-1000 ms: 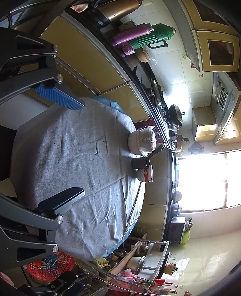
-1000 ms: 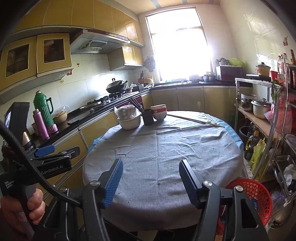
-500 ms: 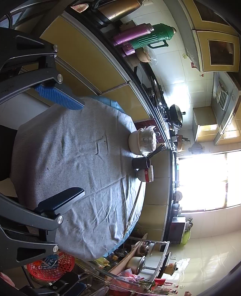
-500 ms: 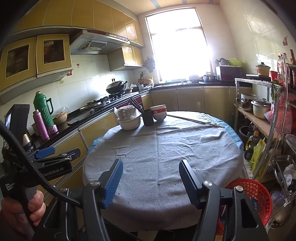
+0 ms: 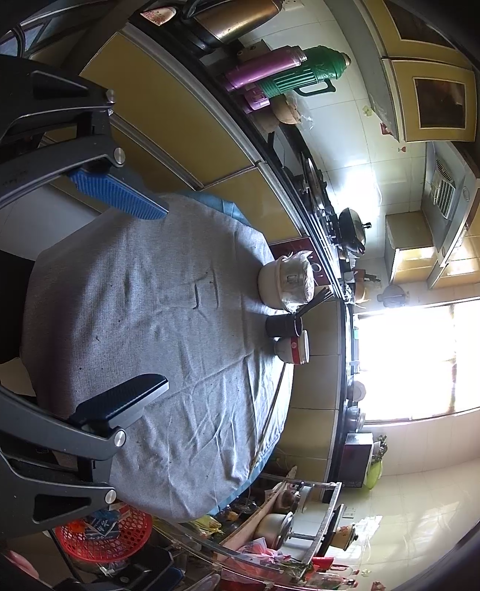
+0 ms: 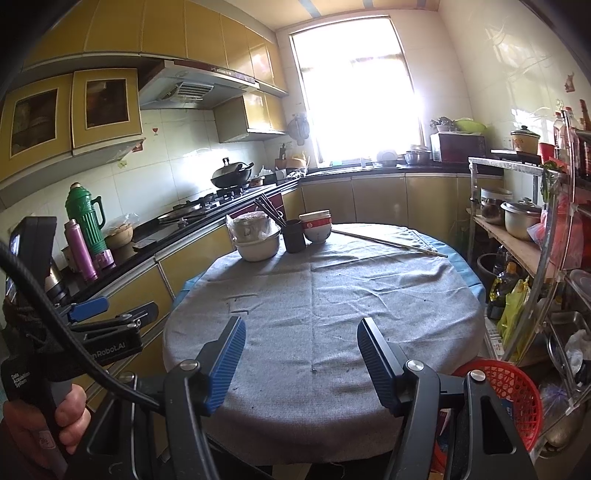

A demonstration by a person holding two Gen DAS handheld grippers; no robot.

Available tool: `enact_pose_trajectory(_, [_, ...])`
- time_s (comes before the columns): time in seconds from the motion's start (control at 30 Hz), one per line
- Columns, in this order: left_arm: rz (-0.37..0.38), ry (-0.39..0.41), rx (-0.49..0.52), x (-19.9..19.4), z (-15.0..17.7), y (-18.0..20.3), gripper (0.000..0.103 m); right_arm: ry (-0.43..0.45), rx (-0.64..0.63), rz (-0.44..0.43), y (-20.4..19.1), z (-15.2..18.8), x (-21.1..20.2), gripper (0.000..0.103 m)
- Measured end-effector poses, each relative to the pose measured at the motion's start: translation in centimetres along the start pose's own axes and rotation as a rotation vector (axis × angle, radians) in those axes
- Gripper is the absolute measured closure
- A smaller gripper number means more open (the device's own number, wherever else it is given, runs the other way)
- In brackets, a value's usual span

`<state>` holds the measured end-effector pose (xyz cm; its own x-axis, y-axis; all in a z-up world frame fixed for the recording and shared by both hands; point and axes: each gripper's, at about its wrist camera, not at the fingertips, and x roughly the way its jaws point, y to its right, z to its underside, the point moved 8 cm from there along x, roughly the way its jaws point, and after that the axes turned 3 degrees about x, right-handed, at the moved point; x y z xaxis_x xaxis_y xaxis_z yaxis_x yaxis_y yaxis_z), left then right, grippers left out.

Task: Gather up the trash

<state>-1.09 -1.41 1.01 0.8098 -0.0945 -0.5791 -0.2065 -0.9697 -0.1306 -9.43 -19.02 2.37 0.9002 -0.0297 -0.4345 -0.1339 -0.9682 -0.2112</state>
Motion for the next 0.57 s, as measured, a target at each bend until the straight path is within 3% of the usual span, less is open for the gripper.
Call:
enact_pose_trajectory(0.4, [0.003, -0.066, 0.017, 4.0, 0.1, 1.0, 0.017, -0.052, 0.032, 0.019, 3.1, -0.4, 4.7, 0.036])
enact_pose_trajectory(0.57, [0.05, -0.172, -0.029, 10.2, 0.3, 0.6, 0.017, -0.114, 0.054, 0.054, 6.1, -0.1, 9.5, 0.036])
